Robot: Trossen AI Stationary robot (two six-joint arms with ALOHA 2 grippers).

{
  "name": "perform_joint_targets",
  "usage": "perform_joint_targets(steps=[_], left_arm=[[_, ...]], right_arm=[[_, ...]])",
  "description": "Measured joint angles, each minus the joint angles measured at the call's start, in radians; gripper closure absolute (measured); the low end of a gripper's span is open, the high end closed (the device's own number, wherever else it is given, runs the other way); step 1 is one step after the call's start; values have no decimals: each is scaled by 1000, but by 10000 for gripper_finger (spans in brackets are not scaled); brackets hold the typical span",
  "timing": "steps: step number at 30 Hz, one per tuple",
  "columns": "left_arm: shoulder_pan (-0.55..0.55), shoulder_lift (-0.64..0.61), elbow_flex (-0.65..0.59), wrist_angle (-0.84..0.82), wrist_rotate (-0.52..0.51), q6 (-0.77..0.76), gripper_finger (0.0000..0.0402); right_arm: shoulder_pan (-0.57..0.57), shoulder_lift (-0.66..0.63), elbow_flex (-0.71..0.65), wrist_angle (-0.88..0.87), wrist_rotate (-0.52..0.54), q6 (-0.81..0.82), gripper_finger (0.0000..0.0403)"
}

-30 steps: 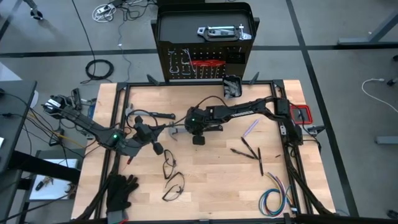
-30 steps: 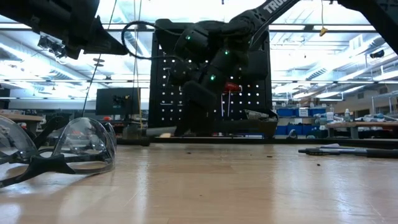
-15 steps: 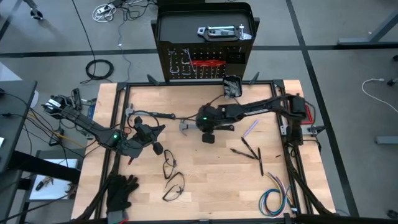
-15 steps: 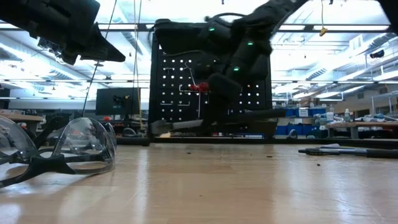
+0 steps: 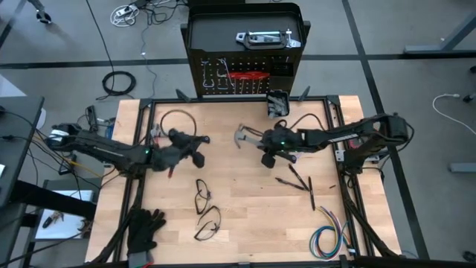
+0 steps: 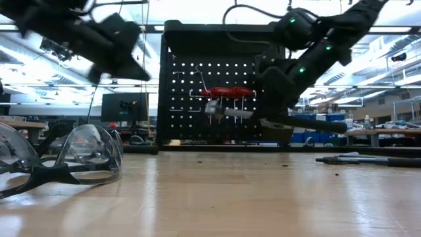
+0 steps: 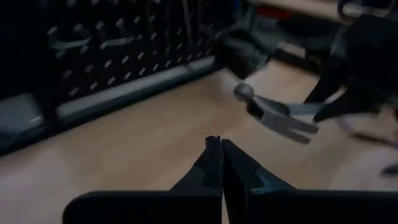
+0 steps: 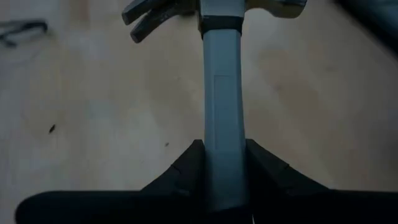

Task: Hang tools onto peg board
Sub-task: Move the middle left hammer on the middle right

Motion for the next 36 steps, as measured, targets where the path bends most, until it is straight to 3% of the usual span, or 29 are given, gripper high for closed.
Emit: perform_joint_targets(steps=[3,9,13,17,20,23,30,36], left_arm=[[99,63,0,166,113,123,389],[237,241,0,549,189,368,328],[333,386,32,729,324,339,277],[426,527,145,745,531,262,251],[473,610,241,735,594,257,248],[505,659,319,689,566,298,248],[510,701,436,607,335,524,249],[514,726,505,533,190,689,249]], right_arm=[[13,-60,-35,24,44,17,311],[23,-158,-74,34,117,42,311],[25,-177,-76,37,132,42,311],[37,-177,-76,48,134,21,311],[44,-177,-76,44,134,11,311],[56,-178,-76,17,150,-6,311],[61,-184,-80,-56,195,-10,311],[17,-184,-153,16,193,16,311]])
